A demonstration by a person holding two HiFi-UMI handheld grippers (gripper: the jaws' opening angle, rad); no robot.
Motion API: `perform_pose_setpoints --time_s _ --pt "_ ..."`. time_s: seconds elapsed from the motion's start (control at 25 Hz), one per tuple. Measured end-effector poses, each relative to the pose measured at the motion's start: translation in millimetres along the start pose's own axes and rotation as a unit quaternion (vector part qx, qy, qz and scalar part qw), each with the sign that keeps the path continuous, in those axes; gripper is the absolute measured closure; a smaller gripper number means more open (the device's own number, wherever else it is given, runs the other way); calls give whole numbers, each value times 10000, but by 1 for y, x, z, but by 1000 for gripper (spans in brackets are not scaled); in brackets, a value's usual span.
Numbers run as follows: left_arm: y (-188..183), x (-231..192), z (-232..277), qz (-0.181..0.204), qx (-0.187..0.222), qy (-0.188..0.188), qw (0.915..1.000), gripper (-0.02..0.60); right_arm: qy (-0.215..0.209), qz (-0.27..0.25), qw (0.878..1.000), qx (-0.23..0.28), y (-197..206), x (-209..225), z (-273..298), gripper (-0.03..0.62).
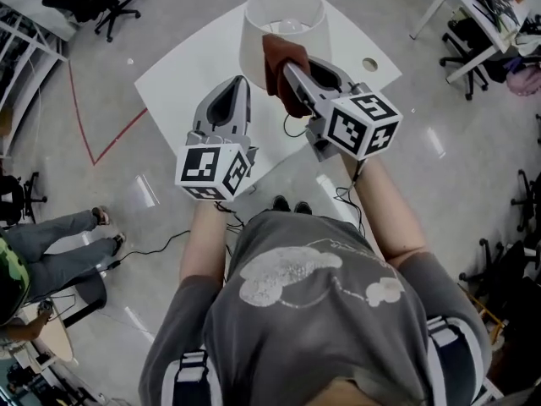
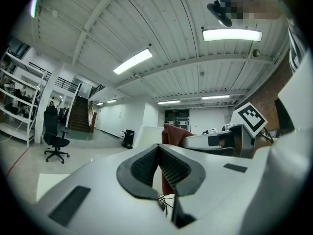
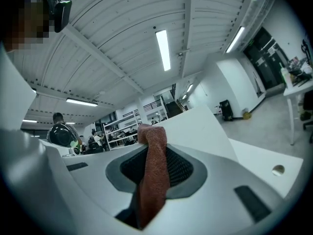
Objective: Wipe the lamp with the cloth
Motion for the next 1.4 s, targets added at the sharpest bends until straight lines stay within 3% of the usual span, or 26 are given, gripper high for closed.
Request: perform_pose_setpoints --time_s 0.44,0.84,1.2,1.4 --pt "40 -6 5 -3 -466 81 9989 574 164 120 9991 -371 47 17 -20 508" --pt "72 24 12 -116 -564 -551 9968 574 -285 227 9928 -1143 96 55 -35 508" --pt "83 57 17 -138 -564 -1002 9933 574 -898 173 9869 -1332 88 72 -48 508" --pt "66 74 17 -15 -309 -1121 9932 574 -1361 122 9847 -1081 65 71 -53 508"
Point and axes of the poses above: the fingertips, and each gripper's own axes: z forward along the fingers, x to its right, y out of its underside, the point moved 8 cm from there along -z, backward along the fingers, and after that the axes turned 6 degrees about -z, right-handed, at the moved point
